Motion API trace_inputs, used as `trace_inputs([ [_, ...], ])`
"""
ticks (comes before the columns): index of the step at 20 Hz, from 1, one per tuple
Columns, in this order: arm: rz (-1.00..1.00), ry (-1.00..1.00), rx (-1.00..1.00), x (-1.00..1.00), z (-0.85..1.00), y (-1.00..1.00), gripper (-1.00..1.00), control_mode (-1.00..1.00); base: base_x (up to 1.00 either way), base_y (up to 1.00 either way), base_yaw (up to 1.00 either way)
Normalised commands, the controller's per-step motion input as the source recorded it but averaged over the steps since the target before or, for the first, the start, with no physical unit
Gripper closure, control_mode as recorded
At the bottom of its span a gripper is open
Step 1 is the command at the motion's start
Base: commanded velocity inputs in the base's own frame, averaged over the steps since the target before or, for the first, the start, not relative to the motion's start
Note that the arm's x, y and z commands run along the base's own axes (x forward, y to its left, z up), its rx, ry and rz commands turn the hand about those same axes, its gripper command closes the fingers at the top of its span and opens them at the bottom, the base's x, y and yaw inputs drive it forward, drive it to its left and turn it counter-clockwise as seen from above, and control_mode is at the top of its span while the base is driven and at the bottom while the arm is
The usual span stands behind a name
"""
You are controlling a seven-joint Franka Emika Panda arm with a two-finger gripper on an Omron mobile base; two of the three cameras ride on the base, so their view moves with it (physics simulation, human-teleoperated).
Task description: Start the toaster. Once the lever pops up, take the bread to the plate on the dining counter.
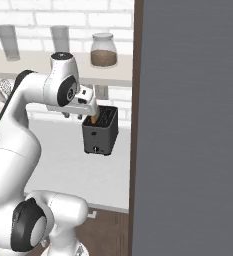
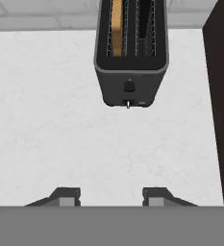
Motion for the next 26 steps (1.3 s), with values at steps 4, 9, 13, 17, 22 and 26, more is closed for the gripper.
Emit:
trace_inputs([
  [4,0.00,-0.02,0.00,0.00,-0.13,0.06,-1.00,-1.00,0.00,0.00,0.00],
  [9,0.00,-0.12,0.00,0.00,-0.38,0.20,-1.00,-1.00,0.00,0.00,0.00],
  [13,0.00,-0.12,0.00,0.09,-0.34,0.12,-1.00,-1.00,0.00,0.00,0.00],
  [17,0.00,-0.08,0.00,0.28,-0.34,0.00,-1.00,-1.00,0.00,0.00,0.00],
  [22,-0.06,-0.07,0.00,0.06,-0.35,-0.09,-1.00,-1.00,0.00,0.00,0.00],
  [26,-0.07,-0.04,0.00,0.17,-0.07,0.00,-1.00,-1.00,0.00,0.00,0.00],
])
